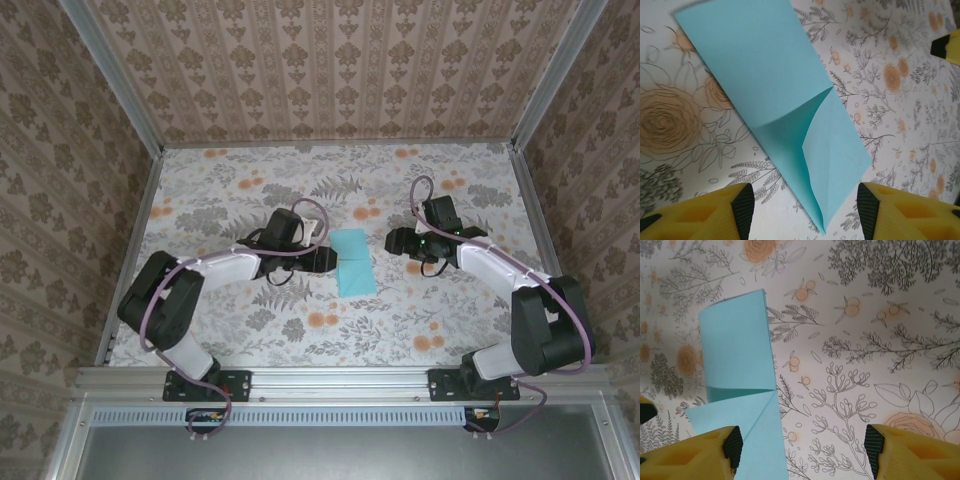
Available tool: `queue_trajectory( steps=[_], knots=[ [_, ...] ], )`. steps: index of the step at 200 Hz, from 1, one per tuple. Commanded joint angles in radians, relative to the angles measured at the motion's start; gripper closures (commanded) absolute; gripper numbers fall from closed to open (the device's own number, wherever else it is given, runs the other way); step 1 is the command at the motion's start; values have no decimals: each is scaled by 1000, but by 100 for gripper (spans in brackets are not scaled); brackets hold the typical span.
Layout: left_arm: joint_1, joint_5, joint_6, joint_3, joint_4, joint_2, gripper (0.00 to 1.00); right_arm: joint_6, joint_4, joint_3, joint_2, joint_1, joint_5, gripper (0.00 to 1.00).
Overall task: Fold a paper plane with a square sheet of paper (fold left side to right side)
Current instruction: Turn over the paper at the center of the table.
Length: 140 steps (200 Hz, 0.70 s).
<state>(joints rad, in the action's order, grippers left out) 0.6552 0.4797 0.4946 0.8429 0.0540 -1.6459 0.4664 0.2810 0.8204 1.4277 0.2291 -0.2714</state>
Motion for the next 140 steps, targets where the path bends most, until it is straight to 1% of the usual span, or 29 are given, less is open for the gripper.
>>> queue_trajectory(
  steps=[1, 21, 36, 66, 110, 122, 140],
  knots=[
    [19, 47, 4, 69, 26, -60, 40, 27, -44, -13, -15, -4, -47, 31],
    [30, 63, 2, 103, 31, -114, 43, 29, -51, -12, -6, -4, -70, 31],
    [38, 65, 1, 121, 26, -148, 48, 31, -53, -10, -1, -4, -85, 31],
    [47, 50, -12, 139, 14, -174, 66, 34, -55, -9, 7, -4, -117, 29],
    [48, 6, -37, 127, -10, -150, 89, 40, -70, -5, 27, -2, -169, 28],
    [48, -5, -40, 112, -7, -130, 93, 45, -87, -5, 41, -2, -197, 28],
    [47, -26, -40, 88, 1, -99, 94, 62, -114, 0, 71, 2, -253, 28]
  ],
)
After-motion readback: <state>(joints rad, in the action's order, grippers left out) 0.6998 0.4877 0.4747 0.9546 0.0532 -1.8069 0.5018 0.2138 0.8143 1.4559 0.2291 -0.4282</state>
